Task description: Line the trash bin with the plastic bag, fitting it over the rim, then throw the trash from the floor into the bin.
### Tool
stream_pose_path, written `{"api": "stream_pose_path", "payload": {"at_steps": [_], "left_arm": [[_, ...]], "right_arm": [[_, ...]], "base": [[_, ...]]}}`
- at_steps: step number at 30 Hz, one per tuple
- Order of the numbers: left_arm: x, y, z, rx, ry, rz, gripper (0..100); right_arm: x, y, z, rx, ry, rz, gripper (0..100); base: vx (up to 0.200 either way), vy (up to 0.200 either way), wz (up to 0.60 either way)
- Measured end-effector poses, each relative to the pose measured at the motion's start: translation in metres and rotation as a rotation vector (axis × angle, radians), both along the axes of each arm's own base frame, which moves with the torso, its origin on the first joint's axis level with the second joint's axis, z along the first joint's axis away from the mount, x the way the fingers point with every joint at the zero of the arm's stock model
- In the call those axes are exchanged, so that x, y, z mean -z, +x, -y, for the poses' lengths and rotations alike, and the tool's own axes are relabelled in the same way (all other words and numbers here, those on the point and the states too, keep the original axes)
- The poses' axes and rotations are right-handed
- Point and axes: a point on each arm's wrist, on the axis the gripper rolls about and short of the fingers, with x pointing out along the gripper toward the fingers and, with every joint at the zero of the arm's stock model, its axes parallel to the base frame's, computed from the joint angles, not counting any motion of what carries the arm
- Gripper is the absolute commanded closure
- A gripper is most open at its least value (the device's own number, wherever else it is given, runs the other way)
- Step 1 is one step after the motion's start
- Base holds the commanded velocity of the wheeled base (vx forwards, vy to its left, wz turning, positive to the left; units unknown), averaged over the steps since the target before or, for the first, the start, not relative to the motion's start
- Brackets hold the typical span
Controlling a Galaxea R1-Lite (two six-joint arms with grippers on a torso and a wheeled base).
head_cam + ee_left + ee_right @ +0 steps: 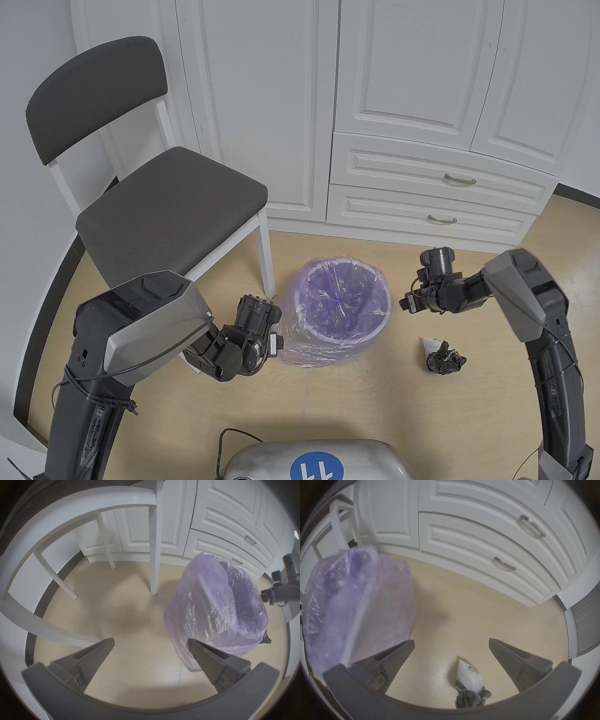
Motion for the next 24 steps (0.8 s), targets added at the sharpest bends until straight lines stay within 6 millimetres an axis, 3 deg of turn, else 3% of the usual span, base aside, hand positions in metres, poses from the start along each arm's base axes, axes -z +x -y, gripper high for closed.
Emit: {"api": "stream_pose_path", "payload": {"at_steps": [4, 8, 12, 16, 24], "left_arm": [[-0.002, -0.005, 0.000, 0.017, -0.002, -0.007, 0], [-0.005, -0.018, -0.001, 0.067, 0.002, -0.040, 0], [-0.010, -0.033, -0.006, 0.131, 0.020, -0.075, 0], [-0.017, -0.042, -0.007, 0.165, 0.025, -0.075, 0], [-0.026, -0.046, -0.007, 0.181, 0.023, -0.058, 0]], "right_arm": [[-0.041, -0.021, -0.006, -0.026, -0.014, 0.022, 0], [-0.081, -0.048, -0.044, -0.113, -0.025, 0.065, 0], [-0.101, -0.069, -0.084, -0.177, -0.065, 0.102, 0], [-0.097, -0.077, -0.108, -0.207, -0.178, 0.103, 0], [-0.067, -0.072, -0.137, -0.237, -0.356, 0.085, 0]], "base": [[0.000, 0.000, 0.00], [0.000, 0.000, 0.00], [0.000, 0.000, 0.00], [0.000, 0.000, 0.00], [0.000, 0.000, 0.00]]}}
